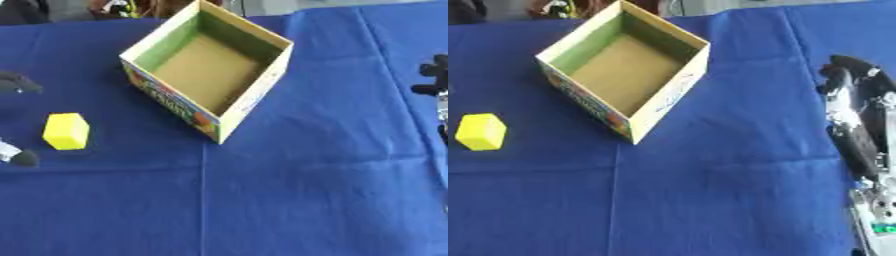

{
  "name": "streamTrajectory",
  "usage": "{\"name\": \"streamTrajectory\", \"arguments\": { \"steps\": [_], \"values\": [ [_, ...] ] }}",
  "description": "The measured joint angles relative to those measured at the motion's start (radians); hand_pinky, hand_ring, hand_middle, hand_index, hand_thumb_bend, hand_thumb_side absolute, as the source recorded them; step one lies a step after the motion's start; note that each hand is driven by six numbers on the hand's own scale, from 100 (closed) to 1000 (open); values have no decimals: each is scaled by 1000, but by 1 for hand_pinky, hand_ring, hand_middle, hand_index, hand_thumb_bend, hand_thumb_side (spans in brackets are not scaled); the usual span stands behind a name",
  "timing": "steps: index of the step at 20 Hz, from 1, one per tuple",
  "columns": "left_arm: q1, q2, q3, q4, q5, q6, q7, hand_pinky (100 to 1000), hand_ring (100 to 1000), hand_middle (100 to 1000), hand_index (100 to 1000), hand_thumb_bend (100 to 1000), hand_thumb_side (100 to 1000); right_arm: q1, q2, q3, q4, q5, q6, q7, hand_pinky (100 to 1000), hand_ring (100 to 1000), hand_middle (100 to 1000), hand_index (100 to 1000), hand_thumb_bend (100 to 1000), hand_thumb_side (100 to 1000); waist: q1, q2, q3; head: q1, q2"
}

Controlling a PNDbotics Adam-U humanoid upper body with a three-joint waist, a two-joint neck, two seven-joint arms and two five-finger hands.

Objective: Pick up objects on the table and place them in the box.

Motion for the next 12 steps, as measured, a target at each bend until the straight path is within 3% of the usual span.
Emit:
{"name": "streamTrajectory", "arguments": {
  "steps": [5, 12],
  "values": [
    [-52, -23, -12, 31, -2, -11, -76, 664, 847, 932, 1000, 1000, 924, 2, 0, 0, 0, 3, 4, 3, 660, 790, 612, 760, 100, 589, 0, 3, -1, 26, 0],
    [-114, -61, -27, 46, -7, -21, -134, 654, 838, 918, 1000, 935, 917, 2, 2, 1, 0, 9, 9, 4, 661, 791, 611, 759, 100, 591, 0, 8, -2, 40, -1]
  ]
}}
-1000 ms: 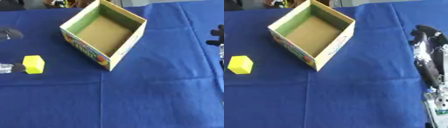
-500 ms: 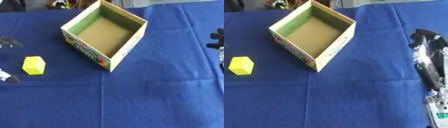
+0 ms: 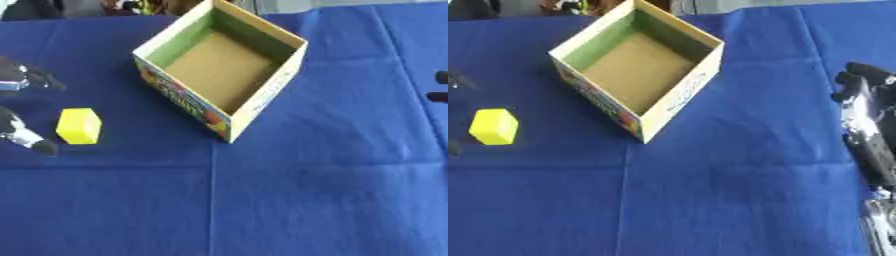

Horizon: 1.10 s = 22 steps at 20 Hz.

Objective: Pick up objects on the table and place them in the box.

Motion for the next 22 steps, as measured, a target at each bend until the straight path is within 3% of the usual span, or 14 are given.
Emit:
{"name": "streamTrajectory", "arguments": {
  "steps": [8, 17, 19, 22],
  "values": [
    [-52, -47, -31, 48, -58, -24, 3, 649, 835, 915, 1000, 916, 913, 0, 8, 5, 0, 1, 3, 3, 661, 792, 611, 759, 100, 592, -2, 6, -3, 37, -5],
    [-75, -80, -62, 100, -109, -52, -9, 646, 831, 898, 1000, 921, 883, 0, 11, 5, 0, 4, 5, 1, 661, 792, 611, 759, 100, 592, -4, 12, -9, 43, -9],
    [-77, -80, -64, 109, -117, -55, -10, 549, 768, 827, 1000, 850, 804, 0, 13, 5, 0, 4, 5, 1, 662, 793, 610, 759, 100, 594, -3, 12, -9, 43, -9],
    [-85, -88, -71, 130, -144, -62, -2, 511, 743, 817, 1000, 836, 795, 0, 16, 6, 0, 4, 7, 4, 662, 793, 610, 758, 100, 594, -3, 15, -10, 43, -14]
  ]
}}
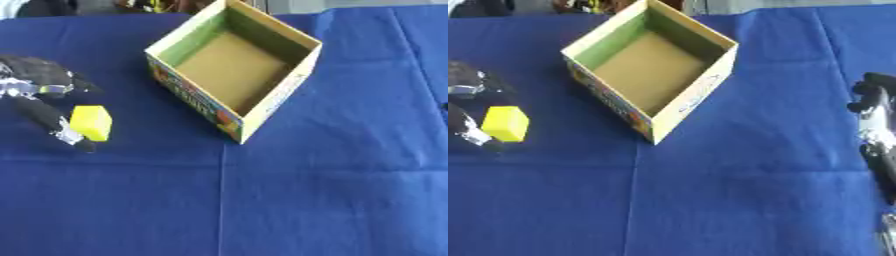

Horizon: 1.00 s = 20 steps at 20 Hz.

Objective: Pick up objects on the table and place them in the box.

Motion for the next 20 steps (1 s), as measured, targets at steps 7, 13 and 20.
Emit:
{"name": "streamTrajectory", "arguments": {
  "steps": [7, 13, 20],
  "values": [
    [-9, -21, -15, 43, -48, -23, 56, 324, 589, 748, 988, 774, 768, 0, 0, 3, 0, 1, 3, 3, 664, 794, 610, 758, 100, 595, 0, 8, -4, 0, -8],
    [-10, -29, -18, 58, -51, -31, 99, 287, 560, 675, 925, 732, 770, 0, 1, 5, 0, 3, 6, 6, 664, 794, 610, 758, 100, 595, 0, 9, -5, -2, -12],
    [-10, -36, -24, 71, -49, -28, 116, 183, 487, 551, 805, 573, 674, 0, 2, 5, 0, 4, 6, 6, 665, 795, 610, 757, 100, 593, 1, 9, -8, -2, -12]
  ]
}}
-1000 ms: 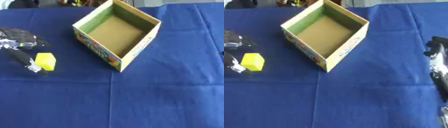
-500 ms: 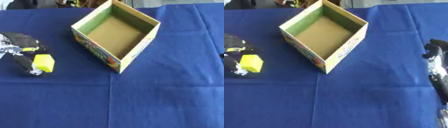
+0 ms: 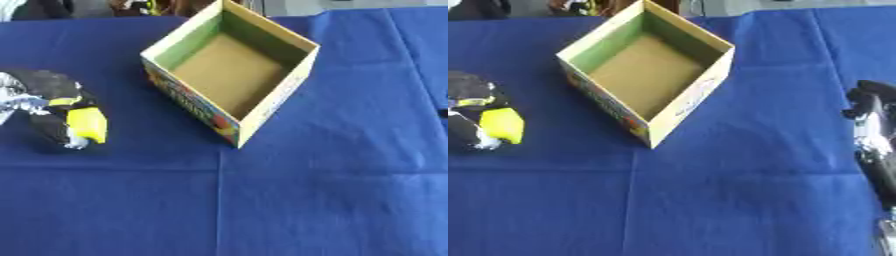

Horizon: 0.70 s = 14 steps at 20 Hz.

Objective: Pick up objects on the table and place them in the box.

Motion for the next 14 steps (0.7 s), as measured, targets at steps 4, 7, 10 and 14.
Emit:
{"name": "streamTrajectory", "arguments": {
  "steps": [4, 7, 10, 14],
  "values": [
    [0, 0, 0, 0, 8, 17, 23, 128, 452, 510, 750, 438, 591, 0, 0, 0, 0, 0, 0, 0, 665, 795, 610, 757, 100, 593, 1, 0, 0, -3, 0],
    [0, 0, 0, -1, 14, 32, 50, 100, 416, 478, 714, 352, 485, 0, 0, 0, 0, 0, 1, 0, 665, 795, 609, 757, 100, 593, 1, 0, 0, -5, -1],
    [0, 0, 0, -1, 9, 45, 80, 100, 379, 446, 677, 248, 411, 0, 0, 0, 0, 0, 2, -1, 666, 795, 608, 756, 100, 593, 1, 0, 0, -7, -7],
    [0, 0, 2, -1, 9, 65, 117, 100, 338, 408, 642, 163, 397, 0, 0, 0, 0, 0, 5, -3, 666, 796, 608, 756, 100, 589, 1, 0, 0, -8, -8]
  ]
}}
